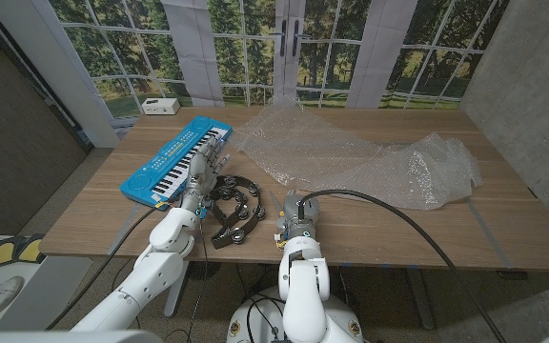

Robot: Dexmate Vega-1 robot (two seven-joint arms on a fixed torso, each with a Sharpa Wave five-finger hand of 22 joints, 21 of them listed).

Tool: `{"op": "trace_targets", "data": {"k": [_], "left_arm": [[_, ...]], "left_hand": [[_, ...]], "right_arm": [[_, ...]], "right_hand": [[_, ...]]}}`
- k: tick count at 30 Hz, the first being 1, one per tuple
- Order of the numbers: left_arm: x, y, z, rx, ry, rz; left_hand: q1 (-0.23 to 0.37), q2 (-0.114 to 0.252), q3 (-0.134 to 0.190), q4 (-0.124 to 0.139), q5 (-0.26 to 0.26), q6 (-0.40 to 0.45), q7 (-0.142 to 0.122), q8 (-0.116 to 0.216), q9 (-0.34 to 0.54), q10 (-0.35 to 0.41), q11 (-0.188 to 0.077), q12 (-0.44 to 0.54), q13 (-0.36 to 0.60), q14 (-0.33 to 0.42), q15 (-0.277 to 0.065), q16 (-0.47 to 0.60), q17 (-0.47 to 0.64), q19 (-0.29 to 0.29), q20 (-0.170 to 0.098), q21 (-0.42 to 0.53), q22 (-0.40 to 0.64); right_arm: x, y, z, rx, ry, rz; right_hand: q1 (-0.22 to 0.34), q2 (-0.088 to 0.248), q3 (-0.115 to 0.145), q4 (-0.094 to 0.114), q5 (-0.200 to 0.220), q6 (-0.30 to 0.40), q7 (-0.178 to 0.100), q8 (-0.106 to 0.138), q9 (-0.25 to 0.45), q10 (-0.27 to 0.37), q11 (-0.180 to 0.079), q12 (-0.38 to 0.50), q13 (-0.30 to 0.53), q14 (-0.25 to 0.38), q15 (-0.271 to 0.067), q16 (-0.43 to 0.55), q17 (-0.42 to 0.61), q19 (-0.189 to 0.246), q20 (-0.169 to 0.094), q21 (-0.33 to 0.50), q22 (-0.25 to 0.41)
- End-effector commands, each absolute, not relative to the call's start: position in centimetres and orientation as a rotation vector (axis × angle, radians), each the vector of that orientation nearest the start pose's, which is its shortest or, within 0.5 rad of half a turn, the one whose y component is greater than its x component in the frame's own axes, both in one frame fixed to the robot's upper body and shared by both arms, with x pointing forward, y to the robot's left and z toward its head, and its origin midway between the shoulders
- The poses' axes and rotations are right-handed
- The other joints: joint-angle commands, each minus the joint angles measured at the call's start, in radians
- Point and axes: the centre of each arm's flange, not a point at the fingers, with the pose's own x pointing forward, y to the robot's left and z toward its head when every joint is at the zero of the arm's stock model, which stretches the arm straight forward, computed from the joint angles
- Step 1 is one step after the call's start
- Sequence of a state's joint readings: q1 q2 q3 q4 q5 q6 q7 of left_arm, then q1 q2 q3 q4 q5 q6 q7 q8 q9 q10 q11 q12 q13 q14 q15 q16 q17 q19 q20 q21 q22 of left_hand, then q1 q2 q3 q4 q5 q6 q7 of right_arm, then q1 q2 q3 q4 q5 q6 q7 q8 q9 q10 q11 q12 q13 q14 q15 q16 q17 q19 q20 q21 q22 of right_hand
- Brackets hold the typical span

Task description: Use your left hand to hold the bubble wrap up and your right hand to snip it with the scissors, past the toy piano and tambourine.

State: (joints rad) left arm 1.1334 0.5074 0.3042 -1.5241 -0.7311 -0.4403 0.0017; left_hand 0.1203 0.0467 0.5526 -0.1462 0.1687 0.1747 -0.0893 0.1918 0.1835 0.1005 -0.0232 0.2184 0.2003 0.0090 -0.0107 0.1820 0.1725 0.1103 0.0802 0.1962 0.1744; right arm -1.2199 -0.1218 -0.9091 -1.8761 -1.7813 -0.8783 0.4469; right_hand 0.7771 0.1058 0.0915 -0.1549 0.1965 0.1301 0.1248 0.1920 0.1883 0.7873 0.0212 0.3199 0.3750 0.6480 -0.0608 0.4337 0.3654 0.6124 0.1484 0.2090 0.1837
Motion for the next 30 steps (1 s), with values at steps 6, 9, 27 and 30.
{"op": "trace_targets", "data": {"k": [6,9,27,30], "left_arm": [[58.39,27.83,-9.52,-0.218,-0.652,-0.228],[58.43,27.76,-9.48,-0.216,-0.653,-0.232],[57.82,28.0,-9.93,-0.223,-0.652,-0.223],[57.76,28.04,-10.0,-0.224,-0.654,-0.221]], "left_hand": [[0.003,-0.001,-0.004,0.002,0.006,0.002,-0.002,-0.002,0.003,-0.001,0.001,-0.001,0.0,-0.003,-0.002,0.0,0.003,-0.005,0.003,-0.001,0.003],[0.003,-0.001,-0.004,0.002,0.006,0.003,-0.002,-0.001,0.003,0.0,0.003,0.0,0.0,-0.003,-0.003,0.0,0.003,-0.005,0.003,-0.001,0.003],[0.002,-0.001,-0.004,0.002,0.006,0.001,-0.002,-0.002,0.003,-0.001,0.002,0.0,0.0,-0.005,-0.002,-0.001,0.003,-0.006,0.003,-0.001,0.003],[0.002,-0.001,-0.005,0.002,0.006,0.002,-0.002,-0.002,0.003,-0.002,0.0,-0.001,0.0,-0.005,-0.002,-0.001,0.003,-0.007,0.003,-0.001,0.003]], "right_arm": [[45.94,0.28,-14.48,-1.572,-0.234,-0.182],[45.88,0.31,-14.56,-1.57,-0.238,-0.171],[45.91,0.37,-14.96,-1.556,-0.245,-0.104],[45.95,0.38,-15.02,-1.555,-0.245,-0.098]], "right_hand": [[0.081,0.011,0.039,-0.022,0.023,-0.005,0.024,0.005,0.004,-0.013,-0.016,0.021,0.029,-0.008,-0.044,0.003,0.008,-0.01,-0.016,0.002,0.005],[0.099,0.008,0.046,-0.025,0.029,-0.008,0.02,0.004,0.004,-0.02,-0.019,0.023,0.037,-0.015,-0.05,0.001,0.01,-0.017,-0.016,0.001,0.005],[0.218,0.002,0.095,-0.028,0.074,-0.013,0.01,0.004,0.005,-0.05,-0.043,0.051,0.094,-0.065,-0.059,-0.012,0.03,-0.056,-0.011,-0.003,0.005],[0.254,0.005,0.111,-0.029,0.094,-0.029,0.015,-0.001,0.006,-0.063,-0.039,0.065,0.119,-0.084,-0.056,-0.021,0.035,-0.067,-0.003,-0.005,0.004]]}}
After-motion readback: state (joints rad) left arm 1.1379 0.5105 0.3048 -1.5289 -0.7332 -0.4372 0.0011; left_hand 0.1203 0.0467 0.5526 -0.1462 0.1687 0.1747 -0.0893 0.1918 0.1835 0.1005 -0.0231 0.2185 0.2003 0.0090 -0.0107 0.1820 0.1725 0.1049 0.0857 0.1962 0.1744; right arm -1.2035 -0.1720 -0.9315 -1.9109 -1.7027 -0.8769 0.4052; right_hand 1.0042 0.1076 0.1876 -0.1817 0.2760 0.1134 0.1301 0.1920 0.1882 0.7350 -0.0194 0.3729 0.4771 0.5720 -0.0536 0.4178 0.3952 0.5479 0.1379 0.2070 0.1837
